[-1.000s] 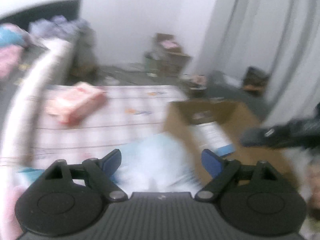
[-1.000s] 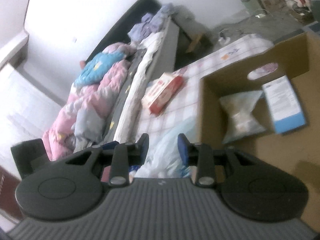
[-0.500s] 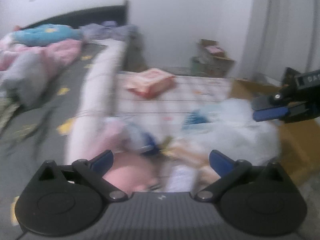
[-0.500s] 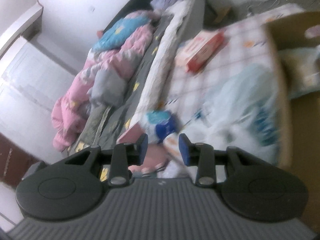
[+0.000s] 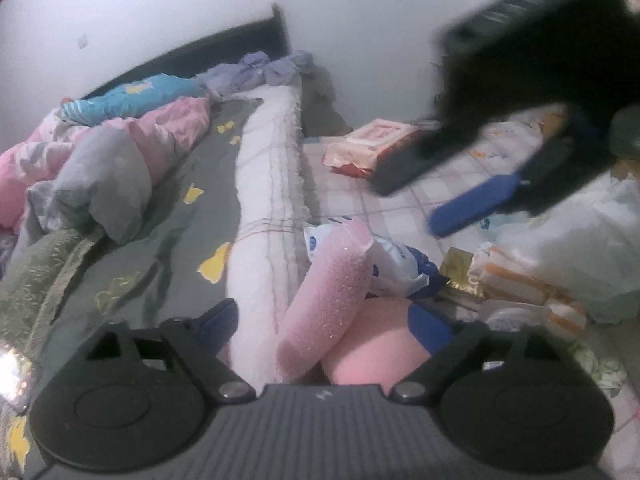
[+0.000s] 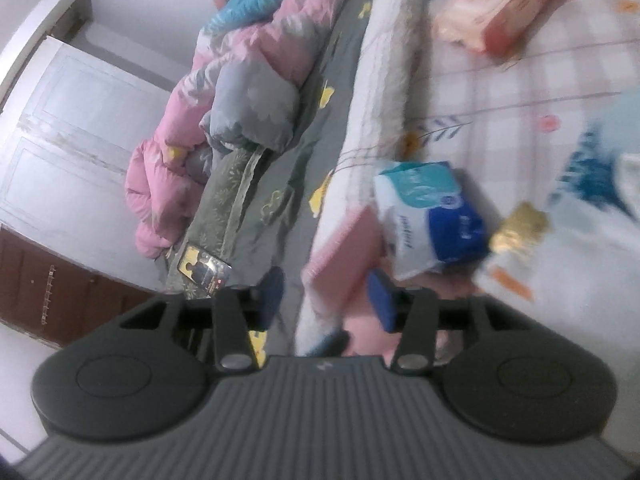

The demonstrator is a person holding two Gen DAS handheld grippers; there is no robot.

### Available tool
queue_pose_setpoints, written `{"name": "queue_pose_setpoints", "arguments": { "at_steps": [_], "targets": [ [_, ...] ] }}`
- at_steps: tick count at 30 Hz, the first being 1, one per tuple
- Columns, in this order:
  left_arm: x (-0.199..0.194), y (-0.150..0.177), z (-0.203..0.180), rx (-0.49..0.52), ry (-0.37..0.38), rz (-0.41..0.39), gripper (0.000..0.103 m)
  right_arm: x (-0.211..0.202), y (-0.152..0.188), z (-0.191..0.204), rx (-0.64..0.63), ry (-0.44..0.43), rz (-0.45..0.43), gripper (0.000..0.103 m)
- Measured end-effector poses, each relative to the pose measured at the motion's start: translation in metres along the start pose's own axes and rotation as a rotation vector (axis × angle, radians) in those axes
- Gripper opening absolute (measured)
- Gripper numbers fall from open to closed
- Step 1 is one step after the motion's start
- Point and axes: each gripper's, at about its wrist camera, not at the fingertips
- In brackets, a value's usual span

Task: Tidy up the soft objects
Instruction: 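Move the left tool back over the bed toward the pink sponge, then grasp the pink sponge with the left gripper while the right gripper pinches its edge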

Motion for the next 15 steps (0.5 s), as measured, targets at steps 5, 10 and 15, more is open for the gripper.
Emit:
{"name": "queue_pose_setpoints", "arguments": {
  "at_steps": [5, 10, 15],
  "targets": [
    [0.017, 0.0, 0.008, -0.054, 0.05, 0.046, 0.072, 0.036, -0.018, 0.011, 0.009, 0.03, 0.045, 0.057],
    [0.021, 0.002, 0.012, -0.074, 0.059, 0.053, 0.062, 0.062, -0.023, 0.008, 0.034, 0.052, 0.088, 0.057],
    [0.02, 0.001, 0.012, -0.071, 0.049, 0.046, 0.053, 0.074, -0.023, 0.001, 0.054, 0.05, 0.118, 0.046]
  ]
}}
Point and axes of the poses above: each gripper's, at about its wrist camera, not at the fingertips, and x roughly the way its jaws point, z to its left, y to its underside, and after that the axes turned 10 degrees about y, right-handed
